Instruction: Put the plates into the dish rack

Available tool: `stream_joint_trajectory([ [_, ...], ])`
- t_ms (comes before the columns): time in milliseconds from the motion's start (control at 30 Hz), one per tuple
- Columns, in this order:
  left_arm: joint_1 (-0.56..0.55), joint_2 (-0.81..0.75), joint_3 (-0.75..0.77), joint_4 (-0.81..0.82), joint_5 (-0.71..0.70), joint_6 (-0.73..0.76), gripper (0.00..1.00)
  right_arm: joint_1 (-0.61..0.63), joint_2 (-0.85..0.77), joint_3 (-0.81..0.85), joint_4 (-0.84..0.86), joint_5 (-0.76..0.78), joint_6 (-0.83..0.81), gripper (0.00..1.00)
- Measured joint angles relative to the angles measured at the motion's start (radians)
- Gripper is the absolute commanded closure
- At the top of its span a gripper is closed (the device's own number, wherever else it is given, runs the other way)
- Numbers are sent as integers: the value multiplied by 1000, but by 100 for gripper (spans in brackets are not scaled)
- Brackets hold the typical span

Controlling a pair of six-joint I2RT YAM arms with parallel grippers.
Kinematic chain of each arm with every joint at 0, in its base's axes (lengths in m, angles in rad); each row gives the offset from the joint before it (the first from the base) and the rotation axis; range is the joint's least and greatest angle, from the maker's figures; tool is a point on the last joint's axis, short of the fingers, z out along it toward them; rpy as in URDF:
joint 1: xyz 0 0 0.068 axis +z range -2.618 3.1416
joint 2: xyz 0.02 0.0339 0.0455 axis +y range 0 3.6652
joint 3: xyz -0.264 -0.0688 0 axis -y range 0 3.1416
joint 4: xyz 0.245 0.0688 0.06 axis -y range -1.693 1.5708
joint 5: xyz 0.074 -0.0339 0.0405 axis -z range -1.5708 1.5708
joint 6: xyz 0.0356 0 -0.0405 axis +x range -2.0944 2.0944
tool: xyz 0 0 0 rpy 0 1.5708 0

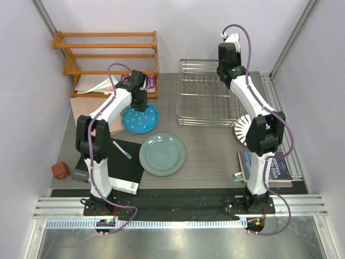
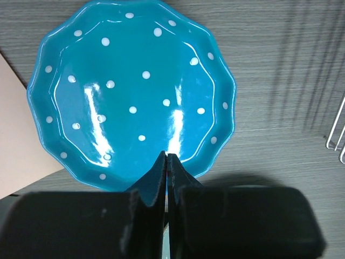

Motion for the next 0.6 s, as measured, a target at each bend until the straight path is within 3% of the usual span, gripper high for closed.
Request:
stream_joint_trajectory([
  [600, 0, 0, -25, 0, -18, 0, 100, 1, 150, 7, -22, -12, 56, 99],
])
